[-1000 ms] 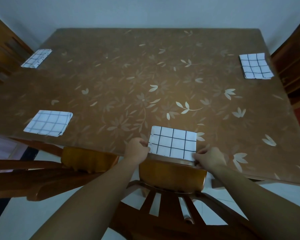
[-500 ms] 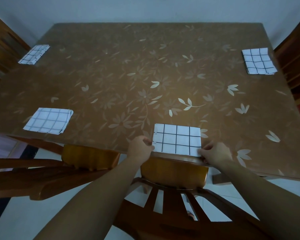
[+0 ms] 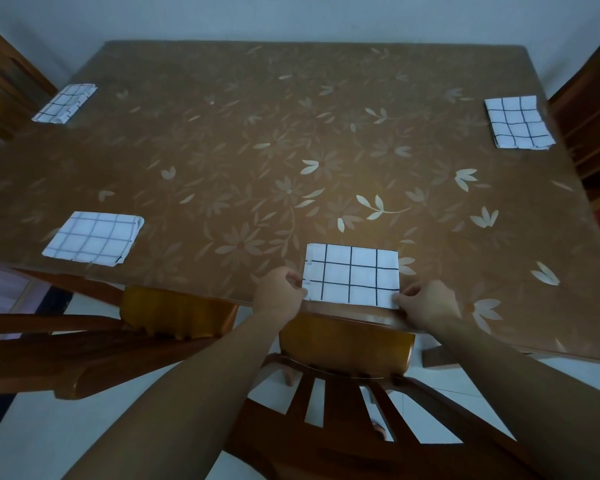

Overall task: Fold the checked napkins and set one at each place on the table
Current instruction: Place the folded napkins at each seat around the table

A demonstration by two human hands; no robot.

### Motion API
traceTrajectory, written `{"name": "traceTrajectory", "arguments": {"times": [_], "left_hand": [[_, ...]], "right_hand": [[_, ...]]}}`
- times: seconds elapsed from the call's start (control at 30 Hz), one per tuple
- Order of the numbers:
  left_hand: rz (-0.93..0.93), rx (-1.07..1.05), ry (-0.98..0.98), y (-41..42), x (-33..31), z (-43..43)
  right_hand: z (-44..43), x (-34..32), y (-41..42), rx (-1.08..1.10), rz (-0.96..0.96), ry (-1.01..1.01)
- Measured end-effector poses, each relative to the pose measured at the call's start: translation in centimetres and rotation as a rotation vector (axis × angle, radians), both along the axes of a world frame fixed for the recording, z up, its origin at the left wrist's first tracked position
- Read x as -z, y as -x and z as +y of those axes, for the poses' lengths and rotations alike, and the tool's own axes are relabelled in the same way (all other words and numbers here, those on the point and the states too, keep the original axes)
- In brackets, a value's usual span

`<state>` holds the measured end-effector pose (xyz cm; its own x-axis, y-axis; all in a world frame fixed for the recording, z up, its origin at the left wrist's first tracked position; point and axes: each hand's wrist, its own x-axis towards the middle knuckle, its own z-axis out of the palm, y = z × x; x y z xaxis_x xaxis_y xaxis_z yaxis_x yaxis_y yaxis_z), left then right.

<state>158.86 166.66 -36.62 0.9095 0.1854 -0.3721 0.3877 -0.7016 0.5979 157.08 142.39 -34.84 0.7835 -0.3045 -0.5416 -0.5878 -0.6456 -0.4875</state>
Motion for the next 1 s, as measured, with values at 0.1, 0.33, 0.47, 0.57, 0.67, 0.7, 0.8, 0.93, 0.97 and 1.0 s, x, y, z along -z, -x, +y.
{"name": "traceTrajectory", "arguments": {"times": [0.1, 0.33, 0.47, 0.57, 0.67, 0.7, 0.8, 0.93, 0.97, 1.0], "left_hand": [[-0.009, -0.003, -0.017, 0.0, 0.1, 0.3], [-0.004, -0.009, -0.015, -0.3, 0.3, 0.2], [0.003, 0.003, -0.024, -0.1, 0.5, 0.4], [0.003, 0.001, -0.026, -0.2, 0.7, 0.5], [0.005, 0.013, -0.039, -0.1, 0.7, 0.5], [0.004, 0.015, -0.039, -0.1, 0.8, 0.5], [0.008, 0.020, -0.036, 0.0, 0.8, 0.6], [0.006, 0.016, -0.030, 0.2, 0.9, 0.5], [0.006, 0.016, -0.029, 0.2, 0.9, 0.5], [0.005, 0.014, -0.028, 0.1, 1.0, 0.5]], "right_hand": [[0.2, 0.1, 0.1, -0.014, 0.009, 0.001], [0.1, 0.4, 0.3, -0.043, 0.014, 0.013], [-0.2, 0.1, -0.1, -0.033, 0.011, 0.010], [-0.3, 0.2, -0.1, -0.042, 0.024, 0.000], [-0.3, 0.3, 0.0, -0.042, 0.029, 0.002], [-0.3, 0.3, 0.1, -0.048, 0.027, 0.006], [-0.4, 0.4, 0.1, -0.060, 0.028, 0.013], [-0.4, 0.3, -0.2, -0.066, 0.038, 0.012], [-0.4, 0.3, -0.2, -0.066, 0.040, 0.009], [-0.4, 0.3, -0.1, -0.067, 0.042, 0.007]]}}
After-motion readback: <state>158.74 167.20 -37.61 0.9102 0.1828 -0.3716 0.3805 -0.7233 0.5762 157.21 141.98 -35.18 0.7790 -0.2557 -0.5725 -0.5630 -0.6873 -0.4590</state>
